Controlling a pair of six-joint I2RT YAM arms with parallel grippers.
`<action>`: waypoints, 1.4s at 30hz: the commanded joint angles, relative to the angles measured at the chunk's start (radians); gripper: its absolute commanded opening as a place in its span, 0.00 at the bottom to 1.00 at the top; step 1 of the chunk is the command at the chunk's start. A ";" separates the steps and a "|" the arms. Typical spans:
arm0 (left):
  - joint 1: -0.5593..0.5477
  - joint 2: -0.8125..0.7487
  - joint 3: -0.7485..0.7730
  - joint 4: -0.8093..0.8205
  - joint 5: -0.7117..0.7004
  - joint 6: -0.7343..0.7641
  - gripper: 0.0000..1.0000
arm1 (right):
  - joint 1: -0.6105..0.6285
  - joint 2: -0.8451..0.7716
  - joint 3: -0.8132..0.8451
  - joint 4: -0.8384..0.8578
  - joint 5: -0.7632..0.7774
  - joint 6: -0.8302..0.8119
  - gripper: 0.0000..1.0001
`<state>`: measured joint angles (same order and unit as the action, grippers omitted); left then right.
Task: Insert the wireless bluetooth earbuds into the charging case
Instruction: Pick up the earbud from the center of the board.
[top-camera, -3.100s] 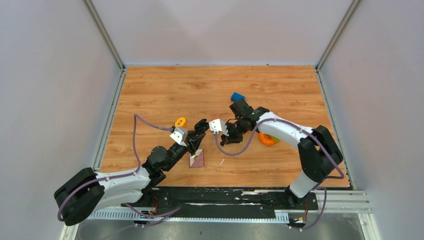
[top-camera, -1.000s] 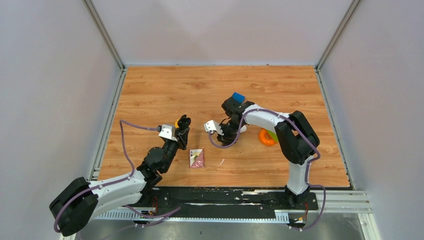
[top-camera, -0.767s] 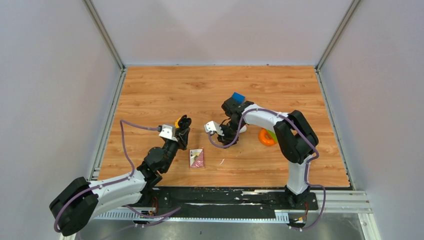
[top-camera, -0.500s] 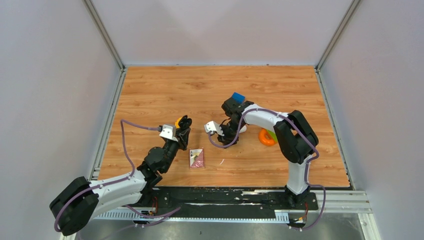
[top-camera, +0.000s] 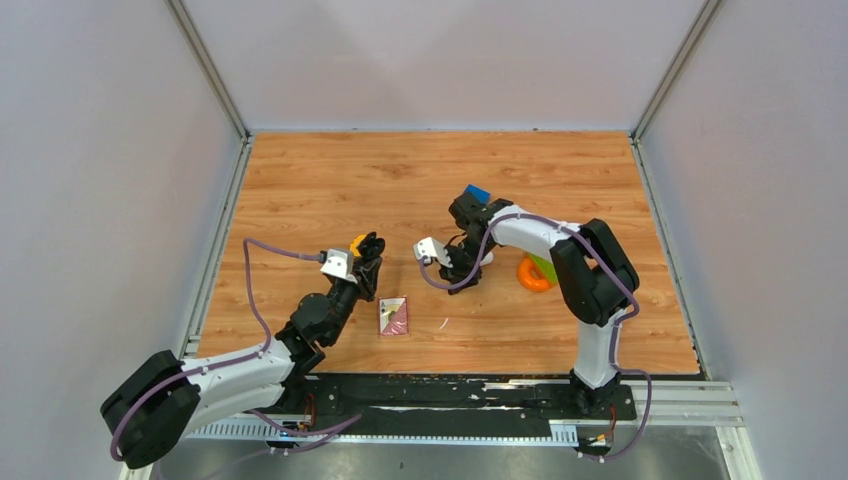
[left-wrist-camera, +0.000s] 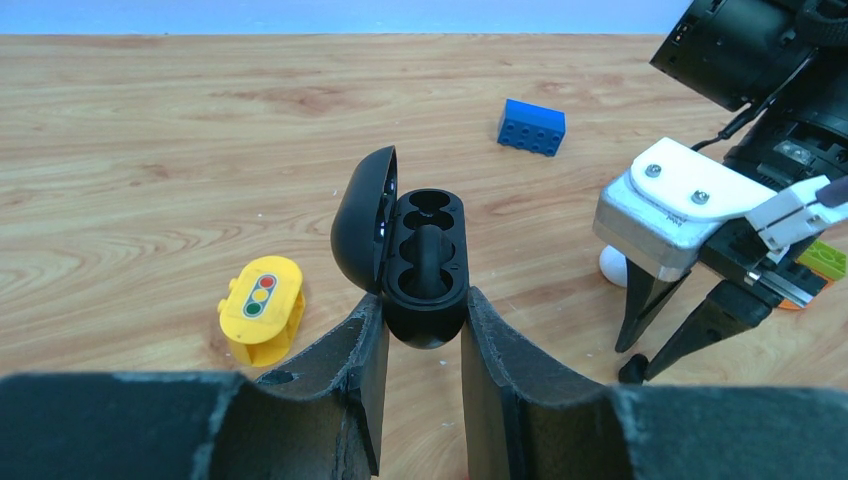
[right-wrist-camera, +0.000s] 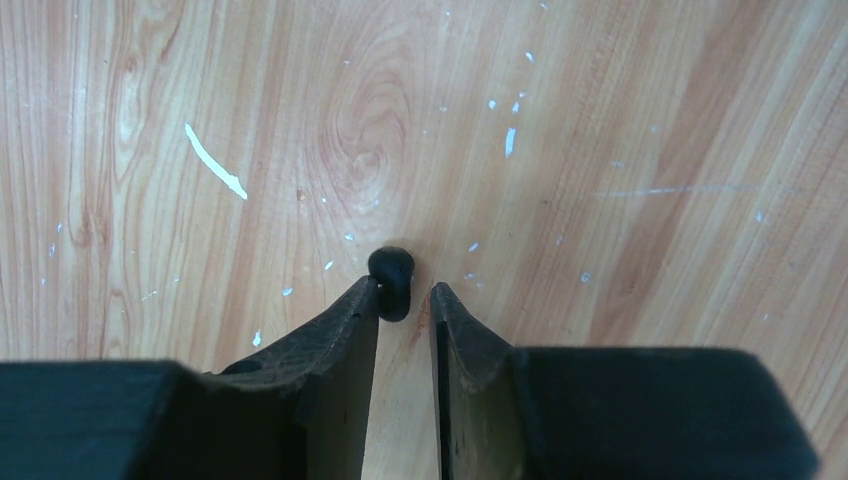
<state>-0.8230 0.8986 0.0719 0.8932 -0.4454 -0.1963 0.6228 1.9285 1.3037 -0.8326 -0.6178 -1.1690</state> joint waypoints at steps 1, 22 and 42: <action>0.004 0.007 0.023 0.032 0.007 -0.015 0.00 | -0.015 0.003 0.045 -0.025 -0.027 0.007 0.25; 0.004 0.022 0.027 0.036 0.019 -0.015 0.00 | -0.042 0.038 0.113 -0.009 -0.074 0.072 0.22; 0.004 0.032 0.031 0.037 0.028 -0.012 0.00 | -0.043 0.089 0.136 -0.054 -0.085 0.071 0.28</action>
<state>-0.8230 0.9264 0.0719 0.8936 -0.4198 -0.1967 0.5808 2.0098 1.4086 -0.8577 -0.6567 -1.0893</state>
